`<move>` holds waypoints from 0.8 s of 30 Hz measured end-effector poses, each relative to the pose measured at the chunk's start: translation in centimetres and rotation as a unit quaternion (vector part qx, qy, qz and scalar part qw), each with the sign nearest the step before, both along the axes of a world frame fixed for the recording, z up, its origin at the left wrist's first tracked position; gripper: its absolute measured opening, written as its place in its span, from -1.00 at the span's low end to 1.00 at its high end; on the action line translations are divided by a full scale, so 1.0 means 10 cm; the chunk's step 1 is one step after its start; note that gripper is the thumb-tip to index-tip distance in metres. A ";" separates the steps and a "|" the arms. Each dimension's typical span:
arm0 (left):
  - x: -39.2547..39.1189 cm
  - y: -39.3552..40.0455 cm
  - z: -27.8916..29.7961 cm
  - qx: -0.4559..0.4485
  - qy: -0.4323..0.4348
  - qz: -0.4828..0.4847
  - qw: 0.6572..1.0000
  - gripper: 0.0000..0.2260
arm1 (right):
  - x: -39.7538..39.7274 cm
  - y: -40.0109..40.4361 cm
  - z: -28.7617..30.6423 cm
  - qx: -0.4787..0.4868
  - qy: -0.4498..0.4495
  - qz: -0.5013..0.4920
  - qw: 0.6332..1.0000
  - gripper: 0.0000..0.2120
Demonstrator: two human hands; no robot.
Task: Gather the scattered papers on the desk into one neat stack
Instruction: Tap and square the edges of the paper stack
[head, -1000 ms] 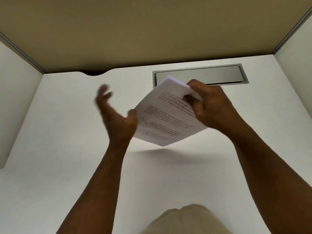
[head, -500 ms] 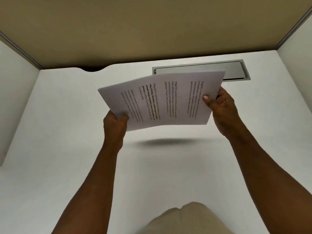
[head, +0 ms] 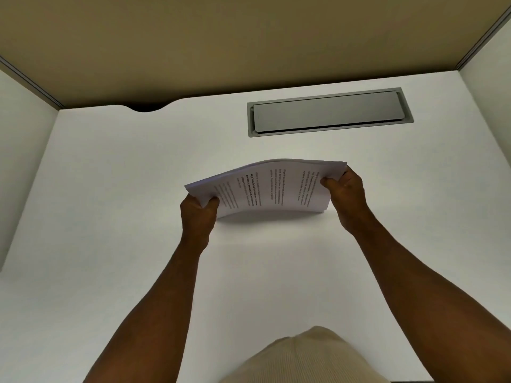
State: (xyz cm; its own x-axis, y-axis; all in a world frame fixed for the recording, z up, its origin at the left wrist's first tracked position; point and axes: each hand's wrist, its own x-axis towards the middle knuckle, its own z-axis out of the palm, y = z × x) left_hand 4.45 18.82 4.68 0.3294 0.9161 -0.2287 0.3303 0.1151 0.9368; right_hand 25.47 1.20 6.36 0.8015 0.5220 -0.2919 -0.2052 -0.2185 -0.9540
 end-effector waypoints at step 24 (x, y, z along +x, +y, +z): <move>0.08 -0.01 -0.04 -0.018 -0.035 -0.002 0.999 -0.71 | 0.07 -0.03 -0.04 0.038 0.027 -0.018 0.999 -0.68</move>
